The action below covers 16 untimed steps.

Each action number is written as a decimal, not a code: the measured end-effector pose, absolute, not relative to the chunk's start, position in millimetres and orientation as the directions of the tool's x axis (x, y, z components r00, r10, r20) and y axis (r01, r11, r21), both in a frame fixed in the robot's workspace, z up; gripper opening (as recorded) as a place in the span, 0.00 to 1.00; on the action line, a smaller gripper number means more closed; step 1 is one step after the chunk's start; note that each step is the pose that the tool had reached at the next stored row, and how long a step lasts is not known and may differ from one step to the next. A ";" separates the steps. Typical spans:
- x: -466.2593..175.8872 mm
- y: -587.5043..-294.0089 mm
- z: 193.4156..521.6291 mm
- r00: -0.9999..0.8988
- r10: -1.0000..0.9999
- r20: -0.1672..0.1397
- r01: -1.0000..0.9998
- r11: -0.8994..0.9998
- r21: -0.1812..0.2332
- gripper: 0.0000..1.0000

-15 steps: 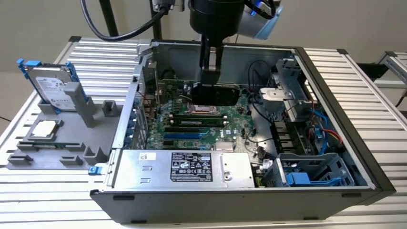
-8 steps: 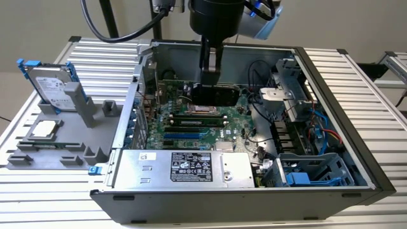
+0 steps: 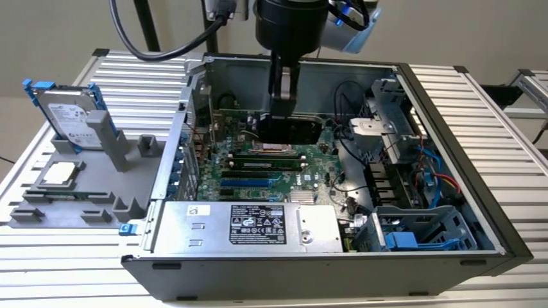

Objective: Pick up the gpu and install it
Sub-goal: 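Insert the gpu into the slot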

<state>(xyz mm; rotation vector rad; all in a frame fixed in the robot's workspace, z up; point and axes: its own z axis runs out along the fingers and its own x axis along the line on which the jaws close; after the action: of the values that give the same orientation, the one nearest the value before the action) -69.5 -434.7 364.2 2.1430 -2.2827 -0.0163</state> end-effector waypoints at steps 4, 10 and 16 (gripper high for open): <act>-69.5 -434.7 362.6 -0.063 -0.998 0.001 -0.998 0.063 0.015 0.00; -69.5 -434.7 360.7 -0.063 -0.998 0.001 -0.998 0.063 0.015 0.00; -69.5 -434.7 359.4 -0.063 -0.998 0.001 -0.998 0.063 0.015 0.00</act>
<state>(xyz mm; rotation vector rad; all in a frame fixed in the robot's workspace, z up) -69.5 -434.7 359.4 2.1430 -2.2827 -0.0163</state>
